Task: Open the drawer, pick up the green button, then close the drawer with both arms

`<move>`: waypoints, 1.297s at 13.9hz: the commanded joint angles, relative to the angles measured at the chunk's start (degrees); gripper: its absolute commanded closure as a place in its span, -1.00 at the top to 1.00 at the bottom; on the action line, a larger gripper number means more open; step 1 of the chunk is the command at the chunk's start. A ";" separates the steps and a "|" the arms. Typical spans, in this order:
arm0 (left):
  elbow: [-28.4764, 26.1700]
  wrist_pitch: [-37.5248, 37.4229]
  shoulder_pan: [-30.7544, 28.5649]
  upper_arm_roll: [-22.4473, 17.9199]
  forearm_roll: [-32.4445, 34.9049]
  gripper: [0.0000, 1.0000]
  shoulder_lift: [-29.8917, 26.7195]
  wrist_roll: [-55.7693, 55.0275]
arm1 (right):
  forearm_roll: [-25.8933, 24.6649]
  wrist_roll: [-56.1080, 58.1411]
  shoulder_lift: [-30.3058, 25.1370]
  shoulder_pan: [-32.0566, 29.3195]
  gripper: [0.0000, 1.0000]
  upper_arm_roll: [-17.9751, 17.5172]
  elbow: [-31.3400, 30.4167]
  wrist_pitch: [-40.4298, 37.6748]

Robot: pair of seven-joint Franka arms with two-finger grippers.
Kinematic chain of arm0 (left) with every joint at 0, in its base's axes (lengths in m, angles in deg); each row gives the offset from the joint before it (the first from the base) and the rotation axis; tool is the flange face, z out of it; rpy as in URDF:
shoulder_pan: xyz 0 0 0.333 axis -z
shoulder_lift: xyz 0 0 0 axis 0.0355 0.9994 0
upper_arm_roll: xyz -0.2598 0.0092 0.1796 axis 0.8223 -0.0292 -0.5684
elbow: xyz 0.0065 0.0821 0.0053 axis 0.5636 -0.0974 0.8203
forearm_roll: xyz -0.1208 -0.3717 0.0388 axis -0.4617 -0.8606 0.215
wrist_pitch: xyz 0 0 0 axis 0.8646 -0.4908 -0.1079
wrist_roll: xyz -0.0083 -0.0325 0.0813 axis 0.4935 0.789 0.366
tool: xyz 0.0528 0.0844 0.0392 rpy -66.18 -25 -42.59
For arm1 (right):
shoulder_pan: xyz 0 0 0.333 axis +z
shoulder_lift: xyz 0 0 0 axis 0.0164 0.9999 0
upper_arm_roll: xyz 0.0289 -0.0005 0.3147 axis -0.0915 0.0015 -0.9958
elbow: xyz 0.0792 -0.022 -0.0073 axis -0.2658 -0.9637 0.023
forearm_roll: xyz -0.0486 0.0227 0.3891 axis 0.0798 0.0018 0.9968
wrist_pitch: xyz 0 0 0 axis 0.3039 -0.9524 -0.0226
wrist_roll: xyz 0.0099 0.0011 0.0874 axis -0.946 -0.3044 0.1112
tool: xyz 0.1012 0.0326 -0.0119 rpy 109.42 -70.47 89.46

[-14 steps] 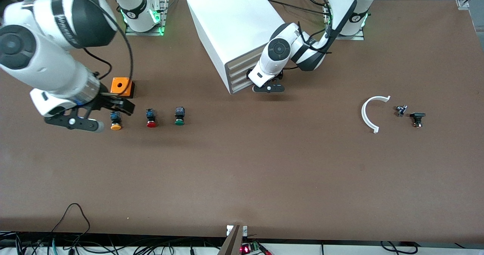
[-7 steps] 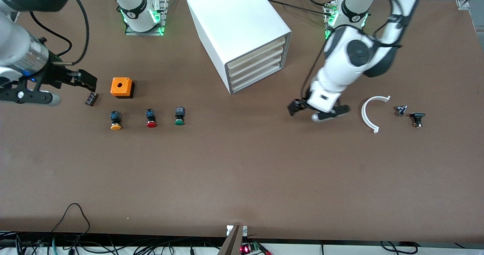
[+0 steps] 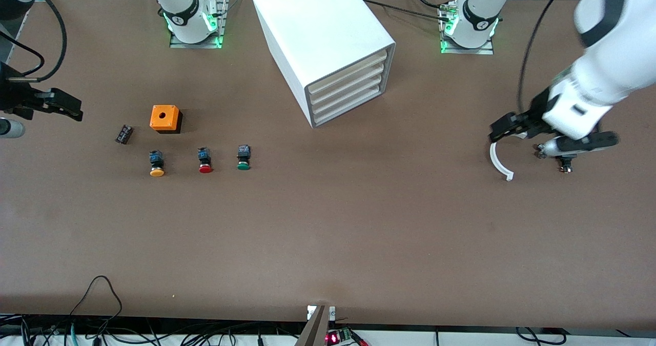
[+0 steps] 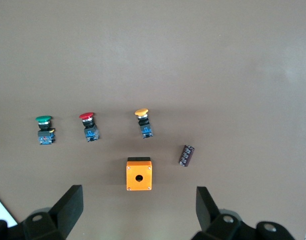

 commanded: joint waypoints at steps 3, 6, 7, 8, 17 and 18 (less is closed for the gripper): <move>6.95 -8.65 0.48 -0.29 7.35 1.00 -0.96 2.88 | 0.31 1.42 -12.41 0.43 1.00 1.93 -15.66 7.51; 9.23 -10.85 0.30 -0.72 8.42 1.00 -1.04 3.15 | 2.49 1.33 -10.59 0.26 1.00 3.60 -13.95 7.98; 9.07 -10.86 -0.22 -0.98 8.34 1.00 -1.05 3.23 | 2.59 0.98 -10.41 0.60 1.00 3.43 -13.58 7.80; 8.98 -11.03 -0.57 -1.07 8.33 1.00 -0.96 3.23 | 2.42 1.07 -10.49 0.87 1.00 3.34 -13.49 7.36; 8.98 -11.82 -1.90 -0.72 7.98 1.00 -0.34 3.85 | 1.80 1.07 -9.53 -4.89 1.00 -2.86 -13.58 6.83; 8.98 -11.82 -1.90 -0.64 8.07 1.00 -0.34 3.94 | 1.72 0.98 -9.27 -9.54 1.00 -7.86 -13.06 6.74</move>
